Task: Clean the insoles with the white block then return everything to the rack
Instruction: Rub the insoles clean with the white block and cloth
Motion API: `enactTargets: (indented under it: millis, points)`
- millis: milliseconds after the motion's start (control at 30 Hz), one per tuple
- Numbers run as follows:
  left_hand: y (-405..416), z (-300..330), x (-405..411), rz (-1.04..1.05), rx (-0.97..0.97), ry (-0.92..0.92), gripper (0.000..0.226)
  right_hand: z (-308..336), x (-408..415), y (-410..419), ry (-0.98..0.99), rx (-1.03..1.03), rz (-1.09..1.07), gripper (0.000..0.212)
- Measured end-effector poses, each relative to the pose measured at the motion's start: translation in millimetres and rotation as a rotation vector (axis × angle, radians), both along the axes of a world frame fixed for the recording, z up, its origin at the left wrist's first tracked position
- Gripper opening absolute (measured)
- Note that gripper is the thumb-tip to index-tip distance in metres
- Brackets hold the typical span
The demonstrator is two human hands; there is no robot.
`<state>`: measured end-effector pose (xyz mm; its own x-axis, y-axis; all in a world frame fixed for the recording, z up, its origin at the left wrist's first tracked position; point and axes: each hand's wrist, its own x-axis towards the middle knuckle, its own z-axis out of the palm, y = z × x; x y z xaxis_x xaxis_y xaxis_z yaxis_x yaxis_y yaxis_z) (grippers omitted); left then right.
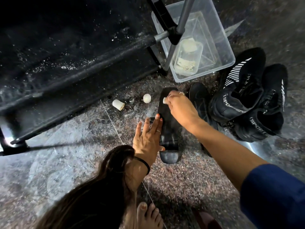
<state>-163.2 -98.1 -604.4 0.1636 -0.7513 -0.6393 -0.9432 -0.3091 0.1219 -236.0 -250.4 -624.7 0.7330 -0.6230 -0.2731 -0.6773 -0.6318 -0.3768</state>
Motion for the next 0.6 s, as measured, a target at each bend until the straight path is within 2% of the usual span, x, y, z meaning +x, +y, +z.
enactTargets:
  millis: [100,233,400,467,600]
  points:
    - [1,-1,2,0.006,-0.017,0.015,0.096,-6,11,0,-0.01,-0.068,-0.176,0.019]
    - [0,2,1,0.013,-0.012,0.036,0.095,-6,15,4,-0.011,0.001,0.018,0.025]
    - [2,3,5,0.028,-0.073,0.058,0.101,-3,8,-3,-0.096,-0.056,-0.362,0.027]
    - [4,3,7,0.027,-0.086,0.049,0.107,1,-4,18,-0.089,-0.043,-0.33,0.023]
    - [4,4,5,0.039,-0.091,0.023,0.114,6,-43,63,-0.049,0.039,-0.103,0.014]
